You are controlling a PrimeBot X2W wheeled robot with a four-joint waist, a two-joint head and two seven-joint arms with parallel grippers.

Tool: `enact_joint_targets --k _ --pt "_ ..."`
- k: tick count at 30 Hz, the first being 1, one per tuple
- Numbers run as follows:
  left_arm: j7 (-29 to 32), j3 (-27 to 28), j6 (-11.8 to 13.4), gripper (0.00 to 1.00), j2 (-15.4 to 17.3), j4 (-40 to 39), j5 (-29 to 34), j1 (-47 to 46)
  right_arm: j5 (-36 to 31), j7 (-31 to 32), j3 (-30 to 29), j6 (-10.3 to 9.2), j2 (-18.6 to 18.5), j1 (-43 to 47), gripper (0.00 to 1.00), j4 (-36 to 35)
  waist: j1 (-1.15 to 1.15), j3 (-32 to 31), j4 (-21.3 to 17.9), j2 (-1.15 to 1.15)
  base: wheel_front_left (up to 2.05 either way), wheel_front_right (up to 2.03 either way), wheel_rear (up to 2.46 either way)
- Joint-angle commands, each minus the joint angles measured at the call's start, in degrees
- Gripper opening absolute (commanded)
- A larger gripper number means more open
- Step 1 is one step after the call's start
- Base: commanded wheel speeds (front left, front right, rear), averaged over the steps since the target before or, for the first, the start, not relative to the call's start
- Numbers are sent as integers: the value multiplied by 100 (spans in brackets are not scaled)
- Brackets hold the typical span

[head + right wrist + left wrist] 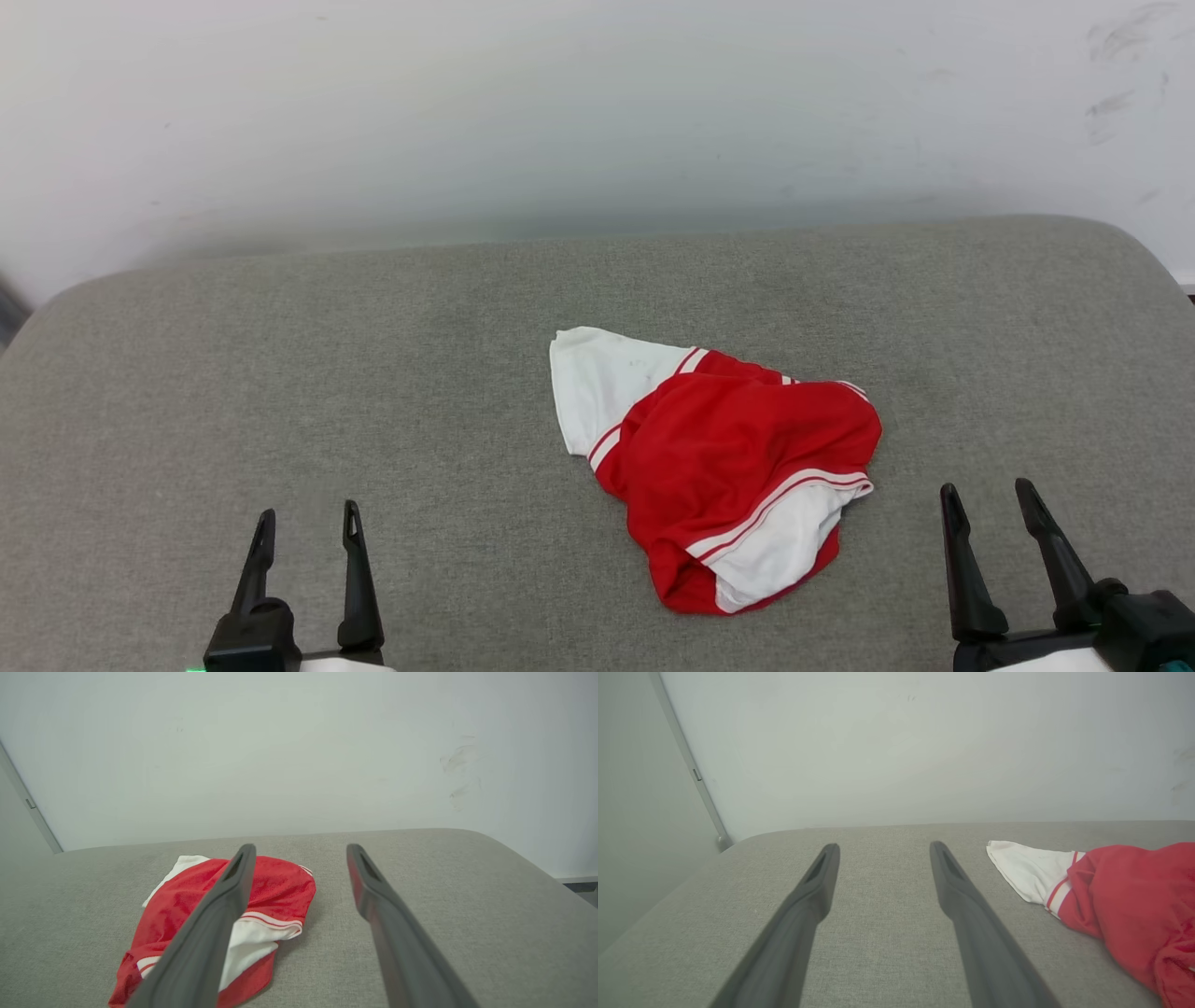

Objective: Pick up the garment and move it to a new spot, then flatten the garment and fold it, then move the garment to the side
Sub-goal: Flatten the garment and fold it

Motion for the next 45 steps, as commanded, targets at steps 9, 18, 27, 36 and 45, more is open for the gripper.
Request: enact_joint_targets --k 9,18,27,36,45 --pt "-15 294 -363 100 -234 108 249 108 64 -12 26 -2 12 88 100 -18 0 -9 29 0 0 0 0" --pt "-15 564 -876 100 -79 548 299 -777 -28 -12 65 -2 12 -95 100 -78 0 113 -44 0 0 0 0" --pt "307 462 -1597 100 491 1338 265 -2828 -202 -12 141 -2 12 -376 100 -218 0 640 -230 0 0 0 0" --pt "1650 -261 -2172 100 887 1976 -80 -5104 -270 -12 174 -2 12 -771 100 -372 0 1340 -463 0 0 0 0" --pt "3902 -2493 -2201 100 1539 2461 -1768 -6937 -272 -12 246 -2 12 -1122 100 -514 0 1935 -666 0 0 0 0"
